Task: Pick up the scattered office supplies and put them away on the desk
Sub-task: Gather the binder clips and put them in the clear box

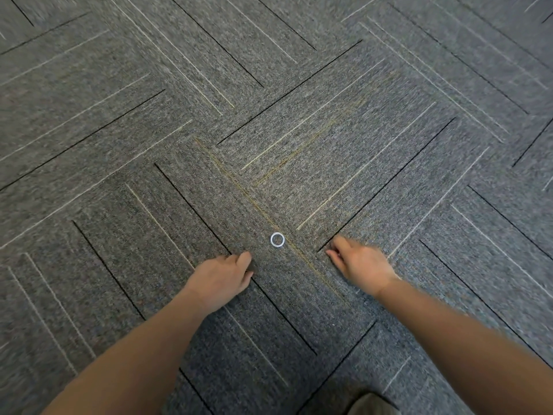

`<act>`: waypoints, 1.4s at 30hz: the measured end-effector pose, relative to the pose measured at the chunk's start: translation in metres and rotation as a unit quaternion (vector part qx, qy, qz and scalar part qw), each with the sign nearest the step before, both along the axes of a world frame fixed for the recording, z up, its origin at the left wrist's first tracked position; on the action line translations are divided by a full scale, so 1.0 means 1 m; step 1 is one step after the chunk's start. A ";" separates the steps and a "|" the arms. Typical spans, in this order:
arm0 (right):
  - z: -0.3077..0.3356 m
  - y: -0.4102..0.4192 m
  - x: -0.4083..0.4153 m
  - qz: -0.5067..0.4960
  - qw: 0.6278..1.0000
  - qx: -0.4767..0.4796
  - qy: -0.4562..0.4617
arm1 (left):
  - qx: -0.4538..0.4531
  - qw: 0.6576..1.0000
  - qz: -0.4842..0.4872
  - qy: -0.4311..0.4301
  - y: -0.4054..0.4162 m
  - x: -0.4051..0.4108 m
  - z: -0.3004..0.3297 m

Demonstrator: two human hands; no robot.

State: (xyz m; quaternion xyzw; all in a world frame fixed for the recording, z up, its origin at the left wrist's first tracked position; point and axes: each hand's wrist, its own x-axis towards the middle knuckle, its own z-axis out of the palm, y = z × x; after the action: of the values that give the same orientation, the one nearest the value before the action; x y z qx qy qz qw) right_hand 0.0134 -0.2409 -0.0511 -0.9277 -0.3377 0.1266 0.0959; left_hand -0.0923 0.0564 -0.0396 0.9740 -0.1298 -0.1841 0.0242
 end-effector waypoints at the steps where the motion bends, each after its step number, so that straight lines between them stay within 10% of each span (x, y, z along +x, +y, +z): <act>1: -0.002 -0.001 -0.002 0.010 1.000 0.013 -0.004 | -0.003 1.000 -0.007 0.001 0.002 0.000 -0.001; 14: 0.003 0.031 -0.019 -0.010 0.999 0.035 0.023 | -0.053 0.993 0.108 0.003 0.029 0.006 0.011; 26: 0.031 0.166 -0.043 0.323 0.931 -0.074 0.156 | -0.069 0.981 0.180 0.009 0.056 -0.018 0.016; 42: 0.041 0.161 -0.041 0.219 0.931 -0.121 0.266 | -0.082 0.983 0.159 0.029 0.056 -0.016 0.021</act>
State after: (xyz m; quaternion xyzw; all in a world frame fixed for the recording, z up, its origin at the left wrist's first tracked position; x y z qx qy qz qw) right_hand -0.0279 -0.0803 -0.0101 -0.7680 -0.4764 0.4261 0.0394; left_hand -0.1088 0.1128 -0.0190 0.9712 0.0133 -0.1949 0.1364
